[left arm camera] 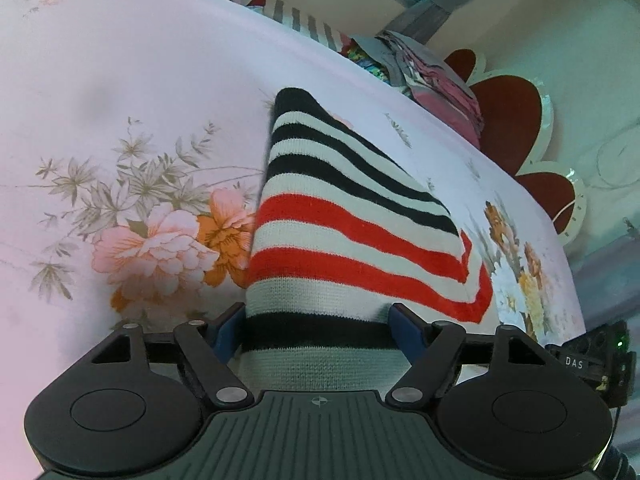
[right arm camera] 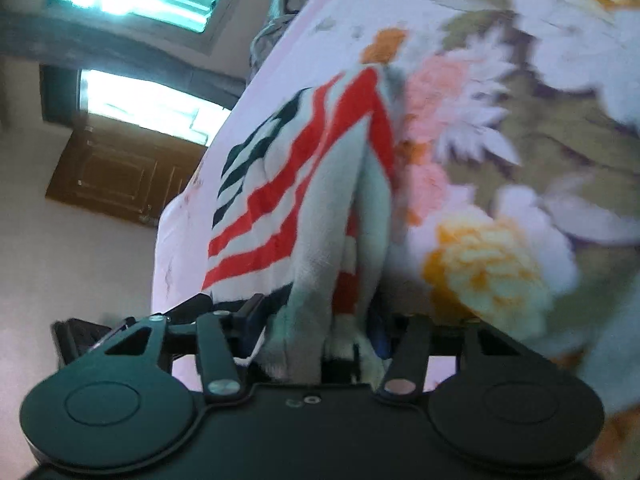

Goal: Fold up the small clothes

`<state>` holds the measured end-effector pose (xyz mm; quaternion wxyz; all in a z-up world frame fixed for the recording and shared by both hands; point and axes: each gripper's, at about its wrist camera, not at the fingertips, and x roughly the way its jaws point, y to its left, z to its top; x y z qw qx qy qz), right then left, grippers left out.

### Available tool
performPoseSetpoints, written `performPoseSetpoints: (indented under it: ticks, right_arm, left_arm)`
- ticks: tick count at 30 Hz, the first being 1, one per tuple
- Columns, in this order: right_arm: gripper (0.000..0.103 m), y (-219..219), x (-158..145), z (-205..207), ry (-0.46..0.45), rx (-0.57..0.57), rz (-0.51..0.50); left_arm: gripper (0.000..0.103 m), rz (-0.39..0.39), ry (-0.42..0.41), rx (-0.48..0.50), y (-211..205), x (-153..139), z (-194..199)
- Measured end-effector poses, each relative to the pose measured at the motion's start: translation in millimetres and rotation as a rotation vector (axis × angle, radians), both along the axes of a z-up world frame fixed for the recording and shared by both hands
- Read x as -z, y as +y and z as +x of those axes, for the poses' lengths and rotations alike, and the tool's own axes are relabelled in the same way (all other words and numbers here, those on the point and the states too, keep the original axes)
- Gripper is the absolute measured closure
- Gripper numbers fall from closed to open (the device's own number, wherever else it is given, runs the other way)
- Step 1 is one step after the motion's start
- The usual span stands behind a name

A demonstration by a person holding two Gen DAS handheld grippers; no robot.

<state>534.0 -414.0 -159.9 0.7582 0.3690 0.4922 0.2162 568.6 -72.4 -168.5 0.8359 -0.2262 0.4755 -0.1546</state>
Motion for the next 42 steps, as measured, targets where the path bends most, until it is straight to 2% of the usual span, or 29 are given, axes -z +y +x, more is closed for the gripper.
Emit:
performPoseSetpoints:
  ticks: [3,7,11,12,14,15,18,21,25,29,34,42]
  right_arm:
    - [0.054,-2.7,-13.9,1.0,-0.032,-0.041,-0.070]
    - [0.055,-3.5,-10.6,7.2,-0.022,-0.044,-0.080]
    - [0.052,21.1,-16.0,17.1,-0.060,-0.059,-0.136]
    - [0.059,25.2,-20.8,15.6,-0.076,-0.065,-0.175]
    - [0.064,34.2,-29.0,12.5,-0.107,-0.085,-0.249]
    - [0.067,38.5,-32.1,10.2,-0.126,-0.095,-0.283]
    - [0.069,50.6,-45.0,3.4,-0.162,-0.096,-0.361]
    - [0.070,63.5,-61.8,-6.0,-0.219,-0.109,-0.452]
    - [0.071,89.5,-85.2,-18.4,-0.282,-0.117,-0.542]
    - [0.071,121.2,-98.5,-25.0,-0.305,-0.109,-0.559]
    - [0.071,176.7,-107.9,-28.7,-0.341,-0.123,-0.572]
    - [0.071,285.5,-87.9,-18.8,-0.347,-0.181,-0.529]
  left_arm:
    - [0.027,0.053,-0.021,0.026,-5.8,-7.2,-0.8]
    - [0.027,0.063,-0.017,0.038,-10.3,-5.5,2.5]
    - [0.027,0.067,-0.017,0.049,-15.8,-2.2,8.3]
    - [0.032,0.074,-0.021,0.056,-17.2,-2.0,8.7]
    - [0.042,0.115,-0.049,0.089,-23.1,-6.1,7.7]
    - [0.049,0.140,-0.065,0.108,-26.5,-9.8,6.8]
    - [0.058,0.176,-0.100,0.130,-29.1,-19.9,3.5]
    - [0.061,0.193,-0.129,0.152,-28.7,-28.8,-0.6]
    - [0.062,0.177,-0.168,0.195,-17.4,-45.7,-7.6]
    - [0.063,0.164,-0.198,0.205,12.6,-62.9,-15.3]
    - [0.063,0.168,-0.219,0.193,72.2,-75.3,-24.9]
    - [0.062,0.197,-0.193,0.127,188.1,-66.6,-30.8]
